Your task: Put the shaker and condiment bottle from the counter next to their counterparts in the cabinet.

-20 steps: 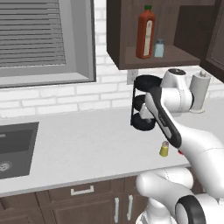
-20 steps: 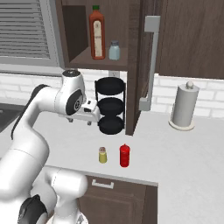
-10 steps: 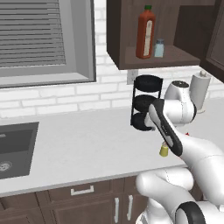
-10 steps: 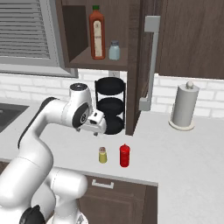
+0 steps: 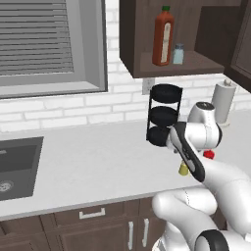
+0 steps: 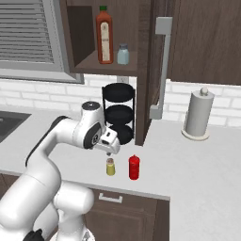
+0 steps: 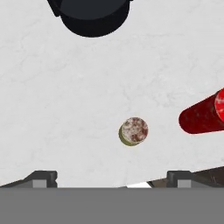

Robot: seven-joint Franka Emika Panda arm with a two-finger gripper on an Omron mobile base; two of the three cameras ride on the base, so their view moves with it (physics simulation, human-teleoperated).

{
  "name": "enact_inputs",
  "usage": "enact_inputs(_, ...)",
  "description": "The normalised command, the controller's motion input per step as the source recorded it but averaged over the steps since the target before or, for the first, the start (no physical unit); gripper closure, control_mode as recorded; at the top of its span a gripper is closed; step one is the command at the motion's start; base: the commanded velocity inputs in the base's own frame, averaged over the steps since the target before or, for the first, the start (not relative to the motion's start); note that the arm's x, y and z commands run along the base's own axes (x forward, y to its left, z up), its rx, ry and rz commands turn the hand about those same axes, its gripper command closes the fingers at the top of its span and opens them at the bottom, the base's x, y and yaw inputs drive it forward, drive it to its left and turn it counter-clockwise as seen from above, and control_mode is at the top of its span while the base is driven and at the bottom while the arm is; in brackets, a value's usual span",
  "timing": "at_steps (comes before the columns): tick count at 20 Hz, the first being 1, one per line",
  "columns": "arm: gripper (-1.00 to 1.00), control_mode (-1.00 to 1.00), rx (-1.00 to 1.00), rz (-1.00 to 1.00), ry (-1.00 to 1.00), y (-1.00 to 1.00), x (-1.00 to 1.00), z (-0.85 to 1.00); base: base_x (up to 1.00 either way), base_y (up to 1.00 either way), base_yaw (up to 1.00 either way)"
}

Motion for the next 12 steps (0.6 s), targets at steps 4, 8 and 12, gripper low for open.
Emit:
enact_inputs(4,-1.0,-1.0,0.0,-0.07,0.0,-0.13,0.0,-0.34,0.0,0.0,0.0)
enact_inputs(8,-1.0,-1.0,0.0,-0.06,0.0,-0.11,0.0,-0.31,0.0,0.0,0.0)
enact_inputs(12,-1.0,-1.0,0.0,-0.06,-0.01,-0.14,0.0,-0.33,0.0,0.0,0.0)
